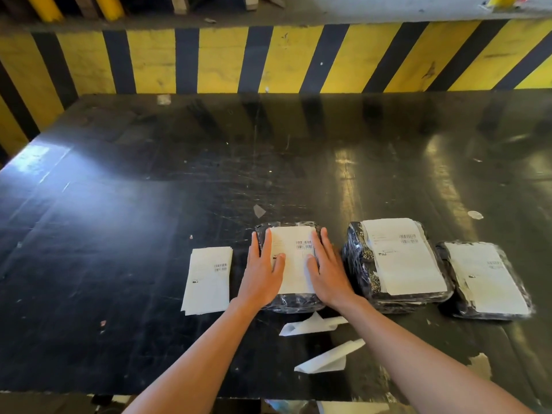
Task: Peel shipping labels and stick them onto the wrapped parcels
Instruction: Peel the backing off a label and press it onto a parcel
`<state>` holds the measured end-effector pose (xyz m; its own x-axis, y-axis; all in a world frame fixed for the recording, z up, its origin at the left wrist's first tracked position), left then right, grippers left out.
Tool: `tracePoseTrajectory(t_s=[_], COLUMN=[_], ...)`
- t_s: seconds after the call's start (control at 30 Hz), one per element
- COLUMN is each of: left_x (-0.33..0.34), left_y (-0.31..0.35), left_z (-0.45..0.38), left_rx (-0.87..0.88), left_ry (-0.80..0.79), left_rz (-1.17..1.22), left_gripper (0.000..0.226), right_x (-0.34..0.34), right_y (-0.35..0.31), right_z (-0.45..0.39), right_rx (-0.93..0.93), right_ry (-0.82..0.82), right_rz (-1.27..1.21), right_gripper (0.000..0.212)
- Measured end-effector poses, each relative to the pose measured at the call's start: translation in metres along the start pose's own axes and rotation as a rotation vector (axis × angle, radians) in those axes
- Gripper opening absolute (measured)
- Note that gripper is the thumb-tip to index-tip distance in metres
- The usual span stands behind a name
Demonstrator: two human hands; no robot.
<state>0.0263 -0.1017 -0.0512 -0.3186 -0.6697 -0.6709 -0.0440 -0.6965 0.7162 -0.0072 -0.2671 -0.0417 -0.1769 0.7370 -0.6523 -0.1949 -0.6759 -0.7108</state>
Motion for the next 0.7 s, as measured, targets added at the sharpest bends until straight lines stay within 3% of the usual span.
tracePoseTrajectory(t_s=[0.23,0.7], left_x=[-0.003,-0.012], left_y=[0.008,0.021], left_z=[0.004,0.017], left_rx=[0.015,-0.029], left_ry=[-0.033,0.094], left_rz=[0.111,0.208], left_gripper=[0.074,0.074], right_x=[0.0,-0.004], right_y=[0.0,-0.023], right_z=[0.0,0.002], right_rx=[-0.031,-0.043], right_ry=[-0.033,0.02], right_rz=[-0.07,-0.069], right_gripper=[0.061,0.067])
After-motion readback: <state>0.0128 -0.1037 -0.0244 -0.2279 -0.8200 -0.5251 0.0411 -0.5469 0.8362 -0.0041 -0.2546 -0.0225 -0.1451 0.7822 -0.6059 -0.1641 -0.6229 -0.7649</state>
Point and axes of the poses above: each hand's wrist, its own z-axis away from the middle knuckle, its own x-axis out of the palm, y = z × x, the point moved 4 cm from there along -z, towards the middle knuckle, and after that the axes turned 5 degrees about -y, right-handed, at the moved point
